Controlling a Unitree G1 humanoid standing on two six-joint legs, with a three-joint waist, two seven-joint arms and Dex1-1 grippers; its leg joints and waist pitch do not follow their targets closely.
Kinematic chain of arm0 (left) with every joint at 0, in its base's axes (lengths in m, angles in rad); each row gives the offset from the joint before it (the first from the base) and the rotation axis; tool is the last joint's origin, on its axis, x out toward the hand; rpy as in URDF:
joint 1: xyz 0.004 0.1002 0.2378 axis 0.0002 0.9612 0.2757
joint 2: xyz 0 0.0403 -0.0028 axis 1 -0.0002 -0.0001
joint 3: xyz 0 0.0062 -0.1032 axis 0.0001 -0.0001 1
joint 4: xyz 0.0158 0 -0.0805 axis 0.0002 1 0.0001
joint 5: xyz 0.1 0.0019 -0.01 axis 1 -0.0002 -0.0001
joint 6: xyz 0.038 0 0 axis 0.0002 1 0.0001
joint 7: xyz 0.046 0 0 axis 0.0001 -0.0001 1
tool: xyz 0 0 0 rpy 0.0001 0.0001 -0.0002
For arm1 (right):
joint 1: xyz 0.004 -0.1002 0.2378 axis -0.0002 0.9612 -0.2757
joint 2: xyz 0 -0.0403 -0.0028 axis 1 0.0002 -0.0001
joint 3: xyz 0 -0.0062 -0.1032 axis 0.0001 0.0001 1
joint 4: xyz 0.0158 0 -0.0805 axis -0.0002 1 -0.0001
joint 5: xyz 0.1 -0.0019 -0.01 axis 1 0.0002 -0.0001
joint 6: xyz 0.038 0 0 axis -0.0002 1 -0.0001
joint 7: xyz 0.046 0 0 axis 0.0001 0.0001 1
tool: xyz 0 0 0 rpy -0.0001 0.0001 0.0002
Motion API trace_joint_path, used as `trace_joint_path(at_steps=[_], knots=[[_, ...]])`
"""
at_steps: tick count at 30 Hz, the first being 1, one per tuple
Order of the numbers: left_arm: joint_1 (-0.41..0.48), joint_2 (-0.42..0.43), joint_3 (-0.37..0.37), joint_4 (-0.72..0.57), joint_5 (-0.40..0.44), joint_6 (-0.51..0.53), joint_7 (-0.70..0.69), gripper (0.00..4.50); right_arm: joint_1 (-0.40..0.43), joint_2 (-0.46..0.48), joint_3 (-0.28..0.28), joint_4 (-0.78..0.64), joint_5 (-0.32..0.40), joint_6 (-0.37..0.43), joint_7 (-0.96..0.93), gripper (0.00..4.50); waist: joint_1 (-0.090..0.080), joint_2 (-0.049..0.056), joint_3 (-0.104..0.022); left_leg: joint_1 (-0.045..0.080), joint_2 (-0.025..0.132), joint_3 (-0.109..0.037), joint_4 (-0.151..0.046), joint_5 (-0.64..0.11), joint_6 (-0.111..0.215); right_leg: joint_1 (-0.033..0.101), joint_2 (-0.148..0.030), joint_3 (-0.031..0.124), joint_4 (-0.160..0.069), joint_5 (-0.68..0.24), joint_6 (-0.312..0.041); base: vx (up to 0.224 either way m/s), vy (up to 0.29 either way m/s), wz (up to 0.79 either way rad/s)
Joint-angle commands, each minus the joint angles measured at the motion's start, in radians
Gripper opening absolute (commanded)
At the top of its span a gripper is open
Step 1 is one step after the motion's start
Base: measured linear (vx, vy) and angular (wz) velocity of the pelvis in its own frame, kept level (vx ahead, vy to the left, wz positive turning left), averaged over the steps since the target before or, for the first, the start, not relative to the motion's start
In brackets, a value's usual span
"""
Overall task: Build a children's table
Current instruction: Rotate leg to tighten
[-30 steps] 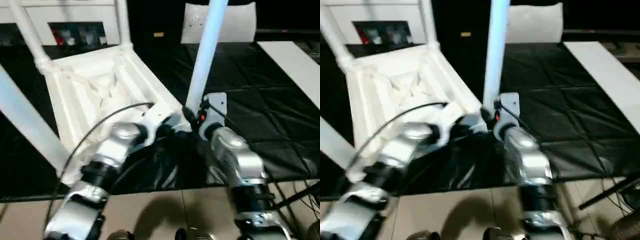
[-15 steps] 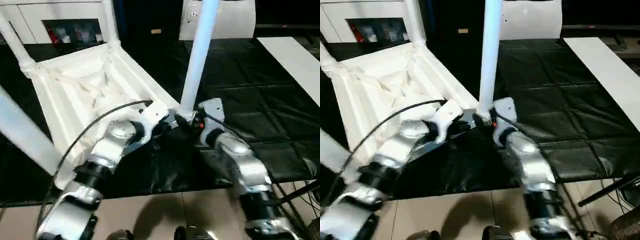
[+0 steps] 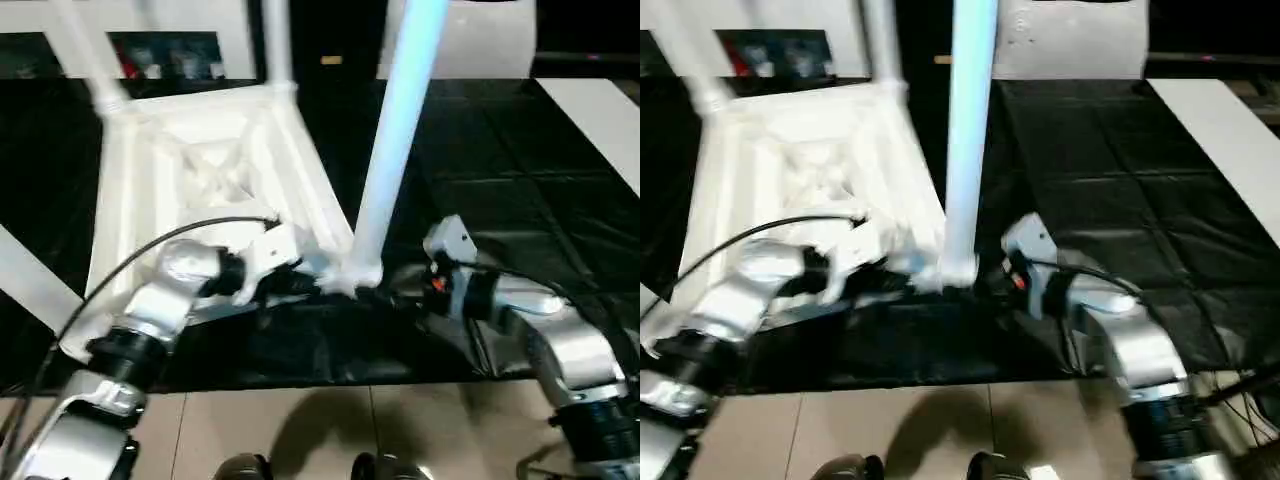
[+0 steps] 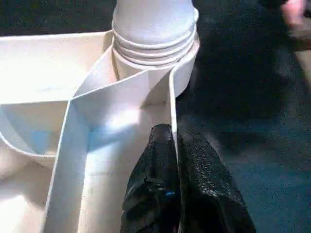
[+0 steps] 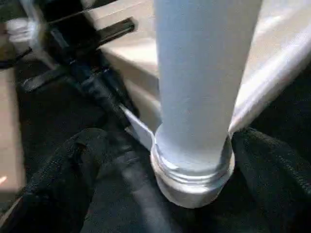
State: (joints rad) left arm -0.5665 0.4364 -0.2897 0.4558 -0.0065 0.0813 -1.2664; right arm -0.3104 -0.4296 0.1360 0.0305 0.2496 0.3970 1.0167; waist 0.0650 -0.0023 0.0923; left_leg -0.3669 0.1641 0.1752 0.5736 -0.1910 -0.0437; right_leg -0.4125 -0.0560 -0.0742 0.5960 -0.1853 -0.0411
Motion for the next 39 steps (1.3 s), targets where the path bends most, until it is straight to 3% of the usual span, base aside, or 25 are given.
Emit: trace_joint_path(at_steps=[1, 7, 15, 26, 34, 39], knots=[[-0.003, 0.014, -0.065, -0.037, -0.032, -0.038, -0.149, 0.00, -0.022, -0.022, 0.025, 0.012, 0.033, -0.023, 0.093, 4.49, 0.001, -0.003, -0.067, 0.010, 0.074, -0.018, -0.051, -0.054, 0.138, 0.066, -0.098, 0.063, -0.053, -0.055, -0.243, 0.000, 0.000, 0.00], [-0.012, 0.052, -0.100, -0.035, -0.027, -0.082, -0.239, 0.00, -0.052, -0.054, 0.078, 0.034, 0.053, -0.010, 0.209, 3.97, 0.023, -0.004, -0.067, 0.012, 0.077, -0.017, -0.050, -0.059, 0.129, 0.063, -0.101, 0.063, -0.051, -0.077, -0.242, 0.000, 0.000, 0.00], [-0.021, 0.068, -0.111, -0.011, -0.015, -0.117, -0.269, 0.00, -0.078, -0.067, 0.115, 0.063, 0.059, -0.003, 0.291, 3.31, 0.024, -0.009, -0.066, 0.010, 0.074, -0.019, -0.051, -0.107, 0.090, 0.064, -0.104, 0.064, -0.061, -0.179, -0.214, 0.000, 0.000, 0.00], [-0.013, 0.074, -0.120, -0.005, -0.009, -0.122, -0.275, 0.00, -0.098, -0.065, 0.127, 0.103, 0.061, -0.008, 0.320, 2.37, 0.026, -0.008, -0.071, 0.008, 0.073, -0.018, -0.046, -0.070, 0.101, 0.066, -0.101, 0.062, -0.052, -0.113, -0.228, 0.000, 0.000, 0.00], [-0.010, 0.067, -0.117, 0.006, -0.006, -0.093, -0.247, 0.00, -0.084, -0.055, 0.129, 0.088, 0.086, 0.024, 0.329, 2.11, 0.024, -0.007, -0.067, 0.009, 0.074, -0.019, -0.049, -0.091, 0.091, 0.064, -0.100, 0.062, -0.056, -0.146, -0.221, 0.000, 0.000, 0.00], [-0.013, 0.036, -0.098, 0.004, 0.010, -0.019, -0.148, 0.00, -0.038, -0.009, 0.095, 0.018, 0.123, 0.082, 0.231, 2.08, 0.024, -0.007, -0.060, 0.011, 0.074, -0.020, -0.053, -0.115, 0.081, 0.061, -0.101, 0.063, -0.062, -0.187, -0.212, 0.000, 0.000, 0.00]])
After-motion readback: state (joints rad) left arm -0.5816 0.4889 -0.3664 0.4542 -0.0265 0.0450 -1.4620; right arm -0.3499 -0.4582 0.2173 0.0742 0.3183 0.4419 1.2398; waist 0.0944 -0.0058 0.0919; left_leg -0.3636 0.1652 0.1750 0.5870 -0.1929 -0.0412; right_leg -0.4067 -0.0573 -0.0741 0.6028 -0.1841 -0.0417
